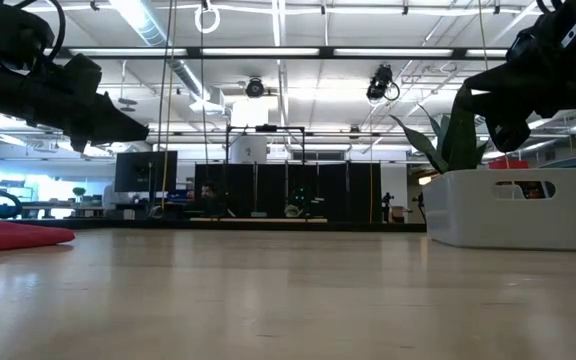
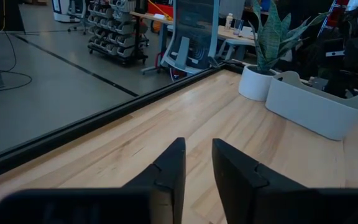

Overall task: Pick and placing Produce into tupperware
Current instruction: Return to Home Position

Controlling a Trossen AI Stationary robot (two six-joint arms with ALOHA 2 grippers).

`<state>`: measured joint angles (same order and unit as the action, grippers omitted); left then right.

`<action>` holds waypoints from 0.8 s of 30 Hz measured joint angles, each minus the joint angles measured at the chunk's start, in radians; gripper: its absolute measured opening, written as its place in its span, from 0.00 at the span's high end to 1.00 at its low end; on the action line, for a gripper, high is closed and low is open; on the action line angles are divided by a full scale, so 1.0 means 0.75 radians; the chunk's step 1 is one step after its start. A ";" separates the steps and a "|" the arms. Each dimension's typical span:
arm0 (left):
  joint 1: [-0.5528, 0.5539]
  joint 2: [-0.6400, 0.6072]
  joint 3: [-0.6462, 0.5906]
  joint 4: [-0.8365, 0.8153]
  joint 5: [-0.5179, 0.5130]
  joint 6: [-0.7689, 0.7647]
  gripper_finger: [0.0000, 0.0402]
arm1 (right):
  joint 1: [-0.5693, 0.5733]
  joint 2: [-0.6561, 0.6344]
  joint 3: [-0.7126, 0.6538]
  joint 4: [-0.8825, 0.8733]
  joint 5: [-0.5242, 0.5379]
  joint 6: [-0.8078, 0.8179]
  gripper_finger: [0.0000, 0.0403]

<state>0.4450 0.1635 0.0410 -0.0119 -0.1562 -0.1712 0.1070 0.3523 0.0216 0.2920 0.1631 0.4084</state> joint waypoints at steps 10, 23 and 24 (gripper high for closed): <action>0.000 0.000 0.000 0.000 0.000 0.001 0.78 | 0.000 0.000 0.000 0.000 0.000 0.000 0.63; 0.000 0.000 0.000 -0.001 0.000 0.000 0.80 | 0.000 0.000 0.000 0.000 0.000 0.000 0.63; 0.000 0.000 0.000 0.000 0.000 0.001 0.80 | 0.000 0.000 0.000 0.000 0.000 0.000 0.63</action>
<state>0.4450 0.1632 0.0410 -0.0122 -0.1564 -0.1707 0.1073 0.3524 0.0216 0.2920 0.1631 0.4084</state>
